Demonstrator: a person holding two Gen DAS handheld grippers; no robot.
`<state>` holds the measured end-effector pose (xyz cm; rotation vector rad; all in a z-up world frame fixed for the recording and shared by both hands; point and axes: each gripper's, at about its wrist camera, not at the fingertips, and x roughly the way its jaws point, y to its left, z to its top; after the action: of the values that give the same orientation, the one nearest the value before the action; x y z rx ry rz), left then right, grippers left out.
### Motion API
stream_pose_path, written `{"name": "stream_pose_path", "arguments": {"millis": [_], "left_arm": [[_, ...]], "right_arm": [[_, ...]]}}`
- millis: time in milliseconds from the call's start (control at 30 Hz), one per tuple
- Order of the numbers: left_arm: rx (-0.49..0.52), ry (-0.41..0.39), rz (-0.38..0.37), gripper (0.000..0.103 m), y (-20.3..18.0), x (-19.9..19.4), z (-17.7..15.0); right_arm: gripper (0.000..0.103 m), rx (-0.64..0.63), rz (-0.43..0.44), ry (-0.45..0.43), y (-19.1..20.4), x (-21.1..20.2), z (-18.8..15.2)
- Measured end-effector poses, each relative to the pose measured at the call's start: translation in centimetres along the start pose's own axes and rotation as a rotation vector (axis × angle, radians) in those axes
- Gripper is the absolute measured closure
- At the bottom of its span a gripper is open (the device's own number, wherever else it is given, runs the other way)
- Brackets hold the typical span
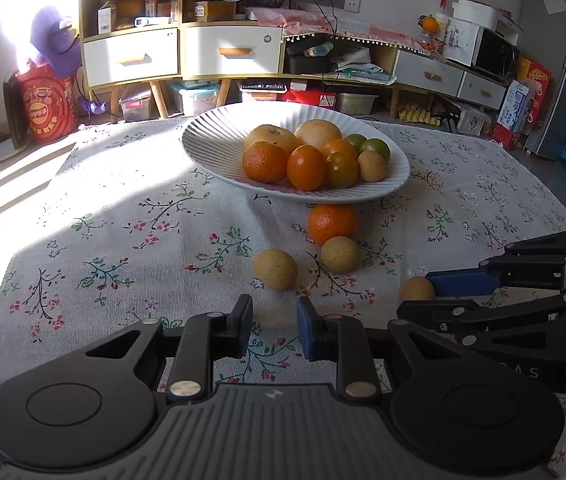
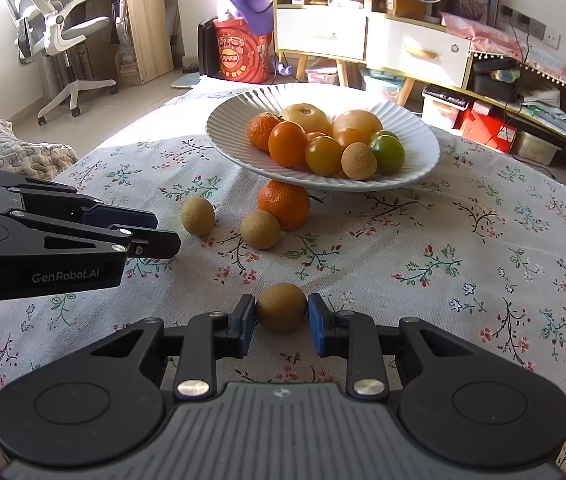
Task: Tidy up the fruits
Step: 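Lift and carry both brown pears over the white plate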
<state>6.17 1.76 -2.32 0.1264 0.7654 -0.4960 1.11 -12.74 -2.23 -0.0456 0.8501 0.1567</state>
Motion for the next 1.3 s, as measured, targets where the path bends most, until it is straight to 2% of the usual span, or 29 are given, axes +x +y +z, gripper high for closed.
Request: {"name": "stream_pose_path", "arguments": {"millis": [67, 100, 167, 233, 467, 633, 1067, 1300], "left_arm": [[0.008, -0.013, 0.009, 0.088, -0.2, 0.0, 0.0], [0.011, -0.016, 0.007, 0.082, -0.3, 0.0, 0.1], [0.010, -0.023, 0.011, 0.075, -0.4, 0.3, 0.2], [0.010, -0.026, 0.016, 0.074, -0.4, 0.7, 0.5], [0.004, -0.016, 0.055, 0.075, -0.3, 1.8, 1.0], [0.017, -0.011, 0.066, 0.090, -0.6, 1.6, 1.1], [0.000, -0.018, 0.031, 0.091, -0.9, 0.0, 1.5], [-0.072, -0.058, 0.005, 0.091, -0.6, -0.7, 3.2]], "right_arm": [[0.077, 0.003, 0.001, 0.001, 0.0, 0.0, 0.0], [0.077, 0.005, 0.002, 0.001, 0.0, 0.0, 0.0], [0.077, 0.006, 0.002, 0.001, 0.0, 0.0, 0.0], [0.077, 0.006, 0.000, 0.002, 0.0, 0.0, 0.0], [0.077, 0.009, -0.003, 0.001, -0.1, -0.2, 0.0], [0.077, 0.013, -0.005, -0.001, -0.3, -0.3, 0.0], [0.077, 0.044, 0.000, -0.026, -0.9, -0.6, 1.0], [0.077, 0.099, -0.004, -0.071, -1.8, -1.2, 2.3]]}}
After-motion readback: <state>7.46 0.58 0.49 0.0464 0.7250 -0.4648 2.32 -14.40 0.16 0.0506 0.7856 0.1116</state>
